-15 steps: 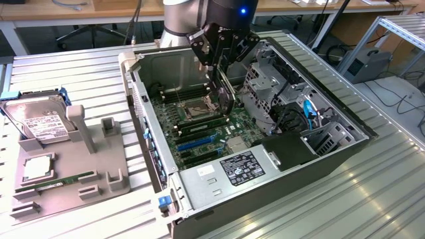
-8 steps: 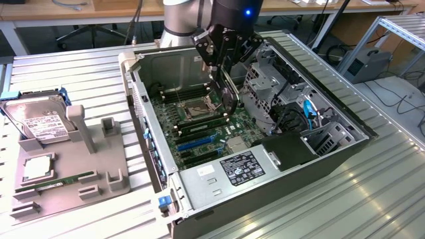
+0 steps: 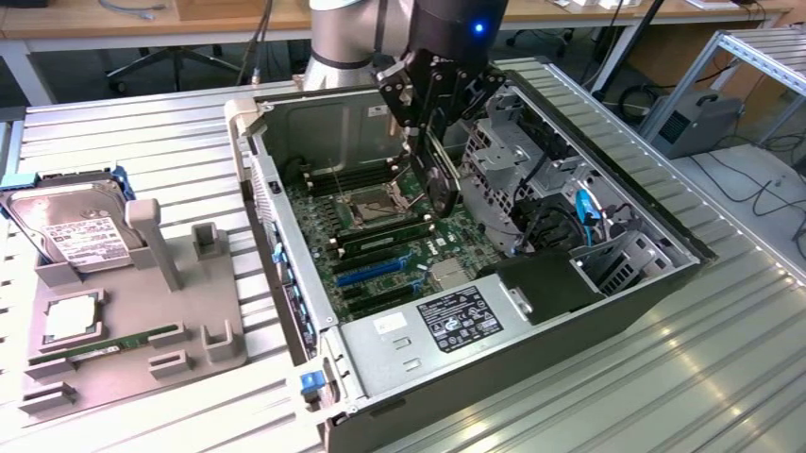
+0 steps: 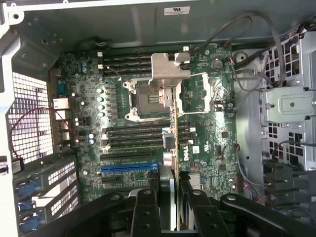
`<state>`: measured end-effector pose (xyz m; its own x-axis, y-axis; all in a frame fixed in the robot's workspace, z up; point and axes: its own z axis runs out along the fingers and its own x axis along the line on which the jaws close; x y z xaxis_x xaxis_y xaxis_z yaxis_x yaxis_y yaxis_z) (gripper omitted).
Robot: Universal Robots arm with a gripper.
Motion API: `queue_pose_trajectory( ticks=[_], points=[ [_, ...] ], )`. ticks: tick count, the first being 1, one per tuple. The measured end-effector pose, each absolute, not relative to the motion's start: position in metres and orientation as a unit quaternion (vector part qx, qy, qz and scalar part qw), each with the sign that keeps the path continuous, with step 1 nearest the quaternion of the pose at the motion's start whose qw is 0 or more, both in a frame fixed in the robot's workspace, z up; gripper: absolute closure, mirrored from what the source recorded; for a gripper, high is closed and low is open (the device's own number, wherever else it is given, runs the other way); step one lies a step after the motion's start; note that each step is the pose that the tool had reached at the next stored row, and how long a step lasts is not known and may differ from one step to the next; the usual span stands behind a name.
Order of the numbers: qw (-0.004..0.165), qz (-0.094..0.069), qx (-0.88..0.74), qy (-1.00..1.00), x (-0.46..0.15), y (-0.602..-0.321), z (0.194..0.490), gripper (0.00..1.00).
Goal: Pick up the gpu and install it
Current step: 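Pick up the gpu and move the gpu toward the slot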
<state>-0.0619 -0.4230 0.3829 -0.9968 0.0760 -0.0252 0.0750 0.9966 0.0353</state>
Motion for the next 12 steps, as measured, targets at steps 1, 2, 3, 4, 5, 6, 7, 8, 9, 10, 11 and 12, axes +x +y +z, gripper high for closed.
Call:
queue_pose_trajectory(
  ticks=[1,2,3,4,5,6,7,8,9,10,11,12],
  points=[
    [0.013,0.017,0.038,0.999,-0.0615,-0.423,0.3825,0.73],
    [0.013,0.017,0.038,0.999,-0.061,-0.423,0.3821,0.73],
    [0.013,0.017,0.038,0.999,-0.0606,-0.423,0.3817,0.73],
    [0.013,0.017,0.038,0.999,-0.0601,-0.423,0.3811,0.73],
    [0.013,0.017,0.038,0.999,-0.0596,-0.423,0.3807,0.73],
    [0.013,0.017,0.038,0.999,-0.0591,-0.423,0.3803,0.73],
    [0.013,0.017,0.038,0.999,-0.0586,-0.423,0.38,0.73],
    [0.013,0.017,0.038,0.999,-0.0582,-0.423,0.3795,0.73],
    [0.013,0.017,0.038,0.999,-0.0577,-0.423,0.3791,0.73],
    [0.013,0.017,0.038,0.999,-0.0572,-0.423,0.3788,0.73],
    [0.013,0.017,0.038,0.999,-0.0567,-0.423,0.3784,0.73],
    [0.013,0.017,0.038,0.999,-0.0563,-0.423,0.378,0.73]
  ],
)
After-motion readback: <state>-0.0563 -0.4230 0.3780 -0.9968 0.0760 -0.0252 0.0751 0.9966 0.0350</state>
